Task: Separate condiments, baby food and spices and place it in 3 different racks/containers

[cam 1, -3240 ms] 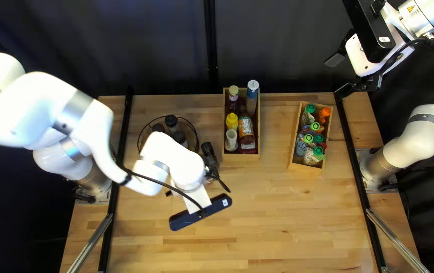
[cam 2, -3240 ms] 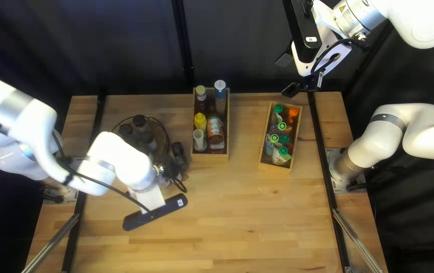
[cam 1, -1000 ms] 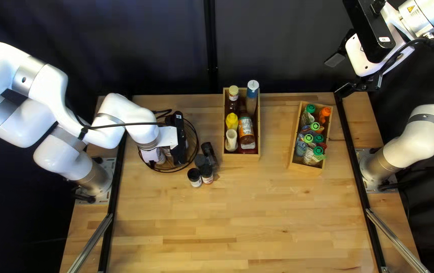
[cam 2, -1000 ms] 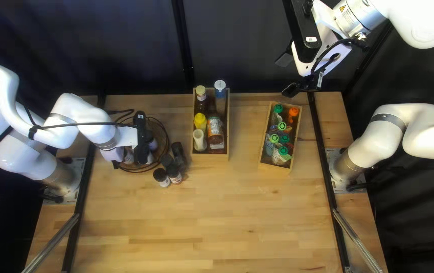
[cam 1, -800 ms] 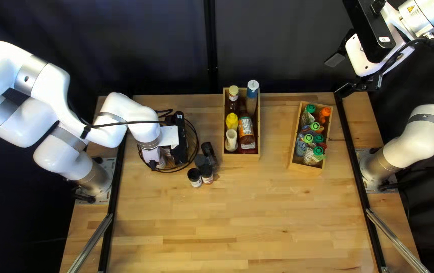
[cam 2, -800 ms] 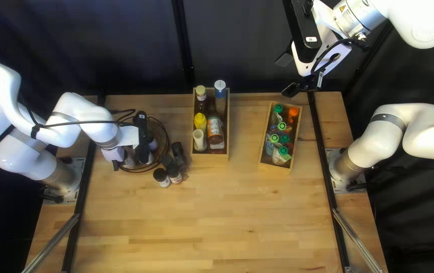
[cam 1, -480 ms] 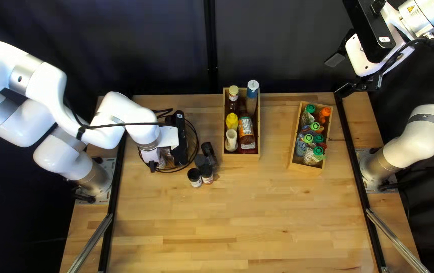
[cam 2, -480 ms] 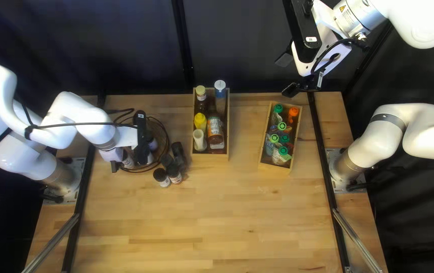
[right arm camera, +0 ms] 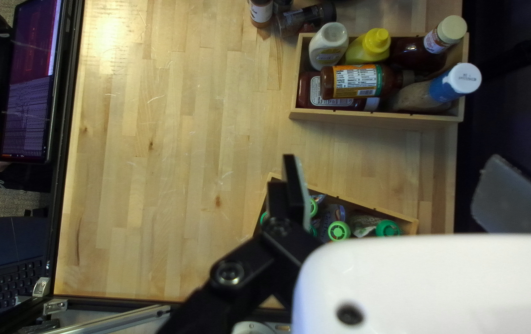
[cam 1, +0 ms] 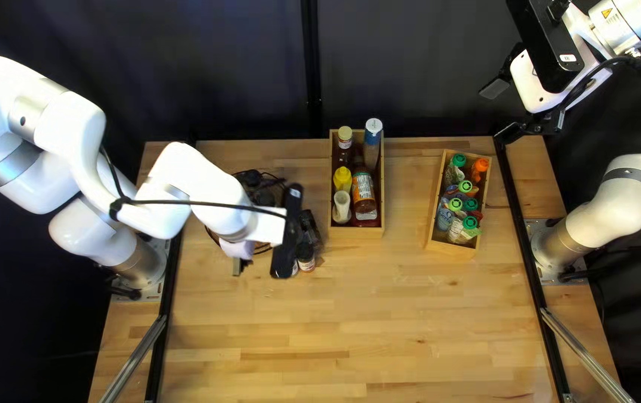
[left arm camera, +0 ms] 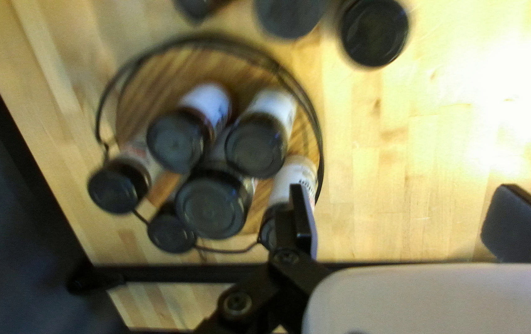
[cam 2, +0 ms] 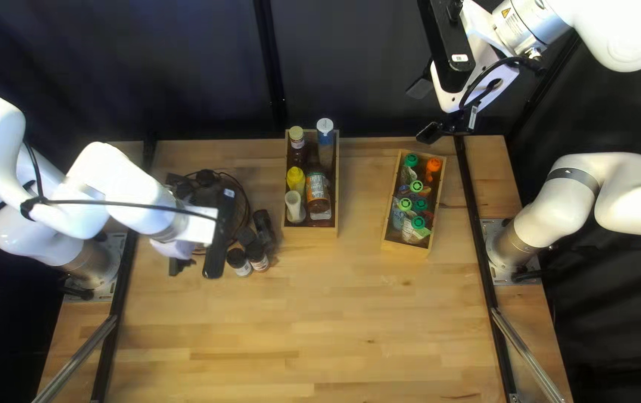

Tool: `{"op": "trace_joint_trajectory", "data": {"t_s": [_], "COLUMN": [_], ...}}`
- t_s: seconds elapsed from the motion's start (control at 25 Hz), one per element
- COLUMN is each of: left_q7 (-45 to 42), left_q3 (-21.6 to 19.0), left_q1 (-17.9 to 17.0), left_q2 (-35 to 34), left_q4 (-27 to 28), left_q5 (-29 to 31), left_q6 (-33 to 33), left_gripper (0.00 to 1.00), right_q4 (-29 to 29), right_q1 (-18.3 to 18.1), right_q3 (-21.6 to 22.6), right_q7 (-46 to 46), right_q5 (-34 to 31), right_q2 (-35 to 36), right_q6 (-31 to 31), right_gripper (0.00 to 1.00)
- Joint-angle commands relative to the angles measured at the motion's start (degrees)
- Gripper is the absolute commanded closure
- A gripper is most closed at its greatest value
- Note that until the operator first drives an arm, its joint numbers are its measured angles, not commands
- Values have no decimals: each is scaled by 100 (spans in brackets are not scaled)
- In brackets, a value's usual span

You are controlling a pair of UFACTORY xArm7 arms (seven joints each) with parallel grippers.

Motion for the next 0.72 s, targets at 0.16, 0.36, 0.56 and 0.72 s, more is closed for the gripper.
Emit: {"op": "trace_joint_trajectory", "data": {"t_s": [0.16,0.36,0.56,0.72], "left_q7": [1304,2335,3082,3304], "left_q3": [566,897,1006,1048], "left_q1": [-304,-426,-332,-253], "left_q2": [947,1873,2474,2729], "left_q4": [453,746,823,686], "left_q5": [-264,-892,-1323,-1429], "left_q6": [-847,-1352,-1730,-2065], "left_gripper": [0,0,0,0], "right_q4": [0,0,0,0], "right_q1": [0,0,0,0], "right_q3": [0,0,0,0], "right_q7": [0,0,0,0], "right_q5": [0,0,0,0], "right_q2": [0,0,0,0], "right_q6": [0,0,0,0], "right_gripper": [0,0,0,0]}}
